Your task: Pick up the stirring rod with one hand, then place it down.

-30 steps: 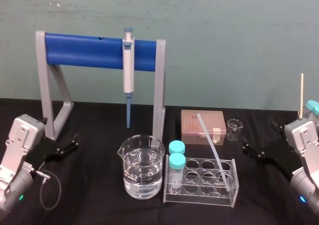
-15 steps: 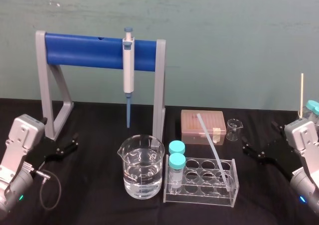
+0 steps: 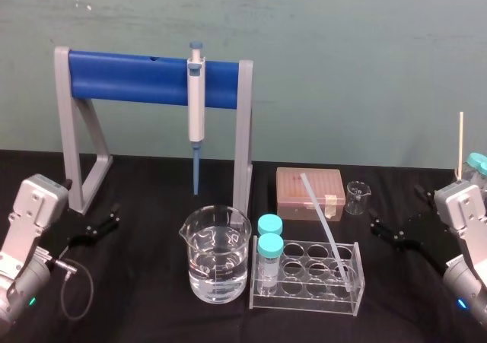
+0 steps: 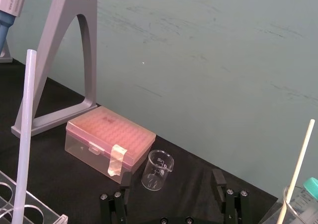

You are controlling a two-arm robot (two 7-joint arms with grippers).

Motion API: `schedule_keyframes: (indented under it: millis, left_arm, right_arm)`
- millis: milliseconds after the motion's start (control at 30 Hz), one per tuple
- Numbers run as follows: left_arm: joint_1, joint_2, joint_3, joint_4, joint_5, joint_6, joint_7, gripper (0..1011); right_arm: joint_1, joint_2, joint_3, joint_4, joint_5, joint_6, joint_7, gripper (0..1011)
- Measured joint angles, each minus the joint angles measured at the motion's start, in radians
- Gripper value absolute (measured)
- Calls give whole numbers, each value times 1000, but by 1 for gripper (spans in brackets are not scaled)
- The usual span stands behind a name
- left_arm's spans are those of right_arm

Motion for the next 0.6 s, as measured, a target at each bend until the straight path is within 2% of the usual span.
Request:
schedule_keyframes:
  millis: [600]
  left_arm:
    - [0, 0, 0, 0, 0, 0, 0, 1000]
  right_arm:
    - [0, 0, 0, 0, 0, 0, 0, 1002]
